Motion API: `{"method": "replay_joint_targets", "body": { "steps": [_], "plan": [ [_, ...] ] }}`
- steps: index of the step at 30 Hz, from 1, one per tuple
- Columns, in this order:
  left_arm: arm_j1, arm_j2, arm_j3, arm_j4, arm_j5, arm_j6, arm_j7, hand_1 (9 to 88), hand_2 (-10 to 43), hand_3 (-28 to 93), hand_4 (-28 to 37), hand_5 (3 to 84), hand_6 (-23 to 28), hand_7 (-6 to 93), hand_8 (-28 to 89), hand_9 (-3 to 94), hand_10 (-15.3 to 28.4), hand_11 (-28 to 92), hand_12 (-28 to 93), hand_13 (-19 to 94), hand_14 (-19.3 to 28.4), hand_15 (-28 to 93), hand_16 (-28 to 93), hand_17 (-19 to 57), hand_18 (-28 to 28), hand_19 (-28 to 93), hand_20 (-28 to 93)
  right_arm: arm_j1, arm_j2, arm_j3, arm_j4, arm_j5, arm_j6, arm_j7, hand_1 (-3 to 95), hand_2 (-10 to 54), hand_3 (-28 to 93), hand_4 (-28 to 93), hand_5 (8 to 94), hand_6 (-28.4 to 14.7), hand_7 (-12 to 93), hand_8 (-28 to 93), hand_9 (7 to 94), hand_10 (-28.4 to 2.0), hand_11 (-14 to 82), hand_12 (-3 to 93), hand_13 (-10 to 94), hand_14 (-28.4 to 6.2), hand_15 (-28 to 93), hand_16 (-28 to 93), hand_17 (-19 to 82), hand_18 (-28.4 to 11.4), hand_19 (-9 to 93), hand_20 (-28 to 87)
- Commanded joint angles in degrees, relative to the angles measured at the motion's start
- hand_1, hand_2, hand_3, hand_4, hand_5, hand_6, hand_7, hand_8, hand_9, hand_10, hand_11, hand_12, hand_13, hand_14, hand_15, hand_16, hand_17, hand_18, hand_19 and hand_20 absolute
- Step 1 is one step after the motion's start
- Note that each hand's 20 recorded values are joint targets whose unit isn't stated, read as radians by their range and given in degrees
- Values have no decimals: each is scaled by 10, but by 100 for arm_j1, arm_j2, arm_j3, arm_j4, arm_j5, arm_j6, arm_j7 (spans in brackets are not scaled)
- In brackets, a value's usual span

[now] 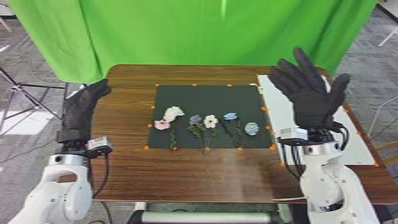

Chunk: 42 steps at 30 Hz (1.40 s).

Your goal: Arrange flowers

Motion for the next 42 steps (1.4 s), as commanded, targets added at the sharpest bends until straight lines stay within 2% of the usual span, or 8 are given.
{"method": "replay_joint_targets", "body": {
  "steps": [1, 8, 19, 27, 29, 31, 35, 42],
  "plan": [
    [-7, -40, 11, 35, 4, -109, -20, 195, 7, 626, -283, 444, 35, 115, -73, 434, 137, 165, 71, 252, 120, 56, -29, 31, 66, 8, 121, -20, -72, -132, -10, -352, 261, -219, -25, 72, 609, -201, 425, 5, 50, -69, 412, -138, 44, 97, 278, -132, 66, 116, 122, -141, 6, 219],
    [29, -22, -74, 1, 47, -86, -110, 262, 14, 631, -253, 442, 34, 119, -75, 434, 135, 169, 72, 267, 125, 62, -29, 36, 72, 18, 123, 60, -16, -197, 11, -380, 273, -247, -15, 64, 629, -195, 434, 3, 54, -70, 411, -140, 44, 98, 273, -137, 73, 112, 123, -140, 6, 222],
    [28, -49, -58, 110, 67, -365, -359, 300, 19, 622, -207, 443, 32, 137, -79, 442, 133, 189, 77, 307, 153, 80, -18, 33, 103, 49, 127, 48, 113, -361, -38, -180, 574, -174, 36, 57, 656, -177, 476, -7, 69, -69, 429, -147, 49, 104, 266, -114, 69, 104, 126, -111, 3, 223],
    [-49, -79, -31, 170, 51, -394, -382, 303, 21, 621, -196, 442, 32, 141, -80, 447, 134, 196, 79, 326, 159, 86, -7, 35, 113, 71, 129, 115, 230, -700, -53, 559, 1368, -544, 74, 42, 661, -166, 400, 27, 82, -75, 492, -158, 69, 181, 360, -158, 123, 228, 166, -145, 43, 308],
    [-75, -89, -30, 188, 76, -472, -389, 304, 21, 620, -196, 442, 32, 141, -81, 447, 133, 197, 79, 333, 163, 95, -4, 38, 119, 84, 134, 190, 269, -848, -59, 1143, 1494, -627, 87, 41, 661, -167, 348, 32, 84, -81, 638, -166, 178, 205, 532, -156, 255, 279, 236, -153, 205, 411],
    [-86, -60, -11, 198, 57, -466, -361, 306, 22, 619, -196, 441, 33, 139, -81, 451, 136, 200, 82, 357, 170, 134, 3, 54, 138, 150, 169, 214, 309, -1010, -118, 1584, 1995, -843, 103, 39, 675, -168, 289, 40, 87, -87, 828, -120, 502, 293, 746, -133, 659, 319, 334, -199, 603, 553],
    [16, -100, -58, 132, 79, -421, -380, 307, 23, 616, -194, 441, 34, 138, -78, 457, 138, 206, 86, 380, 177, 186, 2, 69, 153, 266, 235, 168, 310, -950, -178, 2022, 2070, -869, 113, 24, 703, -174, 322, 53, 142, -122, 901, -65, 687, 339, 874, -86, 870, 333, 460, -214, 891, 548],
    [99, -99, -167, 103, 52, -355, -391, 309, 24, 615, -190, 441, 34, 140, -79, 462, 137, 209, 88, 383, 177, 201, -6, 61, 157, 289, 248, 221, 326, -931, -112, 2025, 1789, -812, 102, 23, 707, -174, 354, 51, 154, -126, 927, -48, 745, 343, 912, -76, 927, 333, 513, -215, 932, 569]
  ]
}}
